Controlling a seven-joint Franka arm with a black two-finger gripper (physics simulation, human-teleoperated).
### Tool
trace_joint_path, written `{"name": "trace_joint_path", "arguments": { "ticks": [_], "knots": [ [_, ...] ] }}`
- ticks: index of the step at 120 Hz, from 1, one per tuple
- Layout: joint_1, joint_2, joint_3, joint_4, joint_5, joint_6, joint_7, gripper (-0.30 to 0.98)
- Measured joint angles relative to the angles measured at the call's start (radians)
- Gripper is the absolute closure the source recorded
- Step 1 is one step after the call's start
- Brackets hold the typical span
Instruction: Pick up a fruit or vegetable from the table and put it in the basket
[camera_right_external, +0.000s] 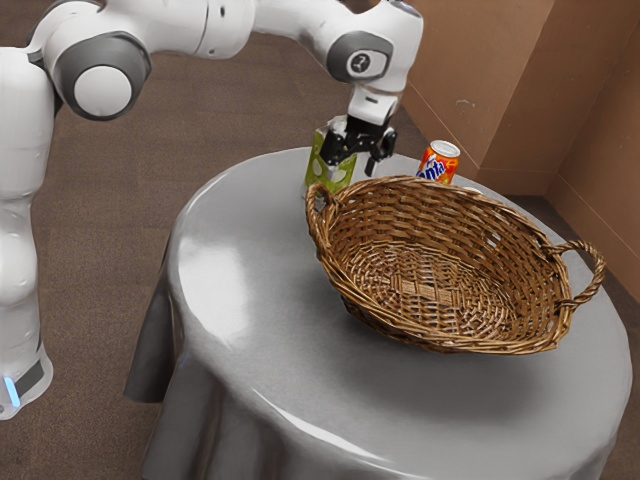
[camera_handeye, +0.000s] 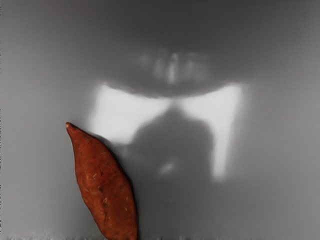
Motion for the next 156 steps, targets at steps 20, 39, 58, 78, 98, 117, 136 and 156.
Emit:
{"name": "trace_joint_path", "arguments": {
  "ticks": [20, 39, 58, 78, 98, 117, 136, 156],
  "knots": [
    [0.000, 0.000, 0.003, -0.036, -0.020, 0.050, -0.024, 0.01],
    [0.000, 0.000, 0.019, -0.070, -0.039, 0.081, -0.047, 0.01],
    [0.000, 0.006, 0.024, -0.098, -0.045, 0.111, -0.067, 0.01],
    [0.000, 0.010, 0.025, -0.133, -0.047, 0.149, -0.082, 0.01],
    [0.001, 0.016, 0.025, -0.159, -0.047, 0.184, -0.094, 0.01],
    [0.001, 0.021, 0.025, -0.181, -0.060, 0.213, -0.103, 0.01],
    [0.007, 0.037, 0.025, -0.190, -0.068, 0.253, -0.109, 0.01],
    [0.007, 0.055, 0.024, -0.192, -0.069, 0.300, -0.114, 0.01]
  ]
}}
